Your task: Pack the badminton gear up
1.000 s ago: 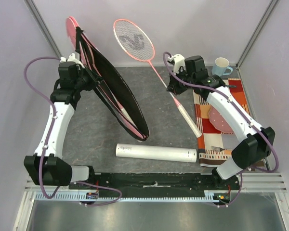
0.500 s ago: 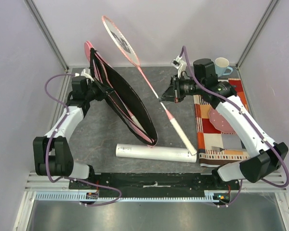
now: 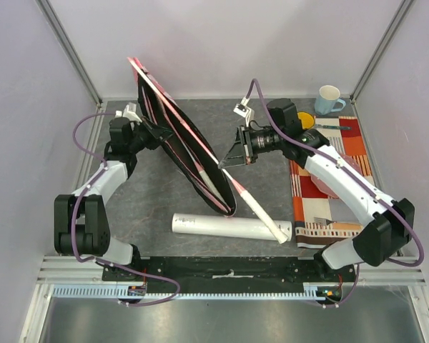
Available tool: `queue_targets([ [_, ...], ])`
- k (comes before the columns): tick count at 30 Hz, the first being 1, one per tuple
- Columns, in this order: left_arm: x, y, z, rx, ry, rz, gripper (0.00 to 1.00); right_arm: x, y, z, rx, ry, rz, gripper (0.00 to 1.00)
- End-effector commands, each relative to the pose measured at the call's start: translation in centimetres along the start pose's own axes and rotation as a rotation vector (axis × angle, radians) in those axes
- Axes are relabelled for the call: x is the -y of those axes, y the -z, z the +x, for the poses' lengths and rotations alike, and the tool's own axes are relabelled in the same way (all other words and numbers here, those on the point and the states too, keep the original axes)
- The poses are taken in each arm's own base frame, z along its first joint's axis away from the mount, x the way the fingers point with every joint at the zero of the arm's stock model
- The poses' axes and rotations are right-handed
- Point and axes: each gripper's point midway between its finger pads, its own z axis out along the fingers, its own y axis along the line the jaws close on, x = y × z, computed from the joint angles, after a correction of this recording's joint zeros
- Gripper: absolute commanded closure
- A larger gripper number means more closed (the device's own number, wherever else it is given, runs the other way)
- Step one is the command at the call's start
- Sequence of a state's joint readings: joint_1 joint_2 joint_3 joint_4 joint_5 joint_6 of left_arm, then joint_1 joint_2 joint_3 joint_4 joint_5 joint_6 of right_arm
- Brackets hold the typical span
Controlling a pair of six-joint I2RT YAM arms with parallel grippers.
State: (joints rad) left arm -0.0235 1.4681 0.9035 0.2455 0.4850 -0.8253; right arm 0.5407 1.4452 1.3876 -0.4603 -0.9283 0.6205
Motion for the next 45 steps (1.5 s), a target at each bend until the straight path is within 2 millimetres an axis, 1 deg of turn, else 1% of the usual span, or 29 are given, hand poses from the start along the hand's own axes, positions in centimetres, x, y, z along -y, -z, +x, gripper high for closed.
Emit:
queue_targets([
  [1,3.2,0.4,-1.7,0.058,-0.041,0.135,0.98,-0.5,-0.7,-0.1,-0.004,-0.009,-0.063,1.00],
  [3,3.2,0.4,-1.6,0.060,-0.031,0.139,0.98,0.0,-1.1,0.6,-0.021,-0.038,-0.058,1.00],
  [6,3.0,0.6,-1.4,0.067,-0.009,0.141,0.98,0.8,-1.2,1.1,-0.014,-0.081,-0.035,1.00],
  [7,2.9,0.6,-1.4,0.075,-0.002,0.136,0.98,0.7,-1.3,1.2,-0.014,-0.095,-0.047,1.00],
  [8,2.8,0.6,-1.4,0.076,0.011,0.135,0.98,0.4,-1.5,0.8,0.007,-0.084,-0.070,1.00],
  [9,2.8,0.7,-1.4,0.083,0.014,0.140,0.98,0.7,-1.6,1.2,0.004,-0.136,-0.073,1.00],
  [12,2.8,0.6,-1.3,0.084,0.023,0.147,0.98,1.1,-2.0,1.7,-0.013,-0.165,-0.080,1.00],
  [16,2.6,0.6,-1.0,0.081,0.026,0.151,0.98,2.2,-2.7,1.8,-0.032,-0.196,-0.070,1.00],
  [20,2.6,0.5,-0.9,0.076,0.020,0.156,0.98,2.0,-3.2,1.3,-0.042,-0.185,-0.084,1.00],
  [25,3.2,0.3,-1.1,0.074,0.010,0.170,0.98,3.5,-3.9,1.9,-0.065,-0.218,-0.066,1.00],
  [29,3.3,0.3,-1.2,0.069,0.005,0.173,0.98,4.3,-4.3,1.4,-0.062,-0.210,-0.047,1.00],
  [30,3.4,0.3,-1.1,0.067,0.006,0.175,0.98,5.0,-4.7,1.3,-0.063,-0.217,-0.032,1.00],
  [33,3.5,0.2,-0.8,0.063,0.006,0.177,0.98,6.2,-5.3,1.1,-0.063,-0.236,-0.010,1.00],
  [34,3.7,0.3,-0.9,0.064,0.005,0.179,0.98,6.5,-5.5,0.9,-0.056,-0.242,0.004,1.00],
  [35,3.7,0.3,-0.8,0.062,0.004,0.181,0.98,6.5,-5.7,0.3,-0.045,-0.236,0.008,1.00],
  [37,3.8,0.3,-0.7,0.061,0.005,0.183,0.98,7.2,-6.2,-0.4,-0.031,-0.268,0.033,1.00],
  [38,3.9,0.3,-0.7,0.060,0.005,0.186,0.98,7.2,-6.3,-1.0,-0.022,-0.274,0.034,1.00],
  [39,4.2,0.3,-0.6,0.058,0.003,0.190,0.98,7.7,-6.8,-1.0,-0.025,-0.323,0.046,1.00],
  [40,4.2,0.3,-0.5,0.055,0.003,0.190,0.98,7.9,-7.1,-1.3,-0.022,-0.332,0.051,1.00],
  [41,4.3,0.3,-0.4,0.053,0.003,0.192,0.98,7.7,-7.2,-1.9,-0.017,-0.325,0.045,1.00],
  [43,4.6,0.3,-0.2,0.047,-0.002,0.199,0.98,8.3,-7.6,-2.1,-0.018,-0.328,0.060,1.00],
  [45,4.7,0.3,-0.1,0.043,-0.006,0.198,0.98,8.6,-7.4,-1.5,-0.040,-0.330,0.066,1.00],
])
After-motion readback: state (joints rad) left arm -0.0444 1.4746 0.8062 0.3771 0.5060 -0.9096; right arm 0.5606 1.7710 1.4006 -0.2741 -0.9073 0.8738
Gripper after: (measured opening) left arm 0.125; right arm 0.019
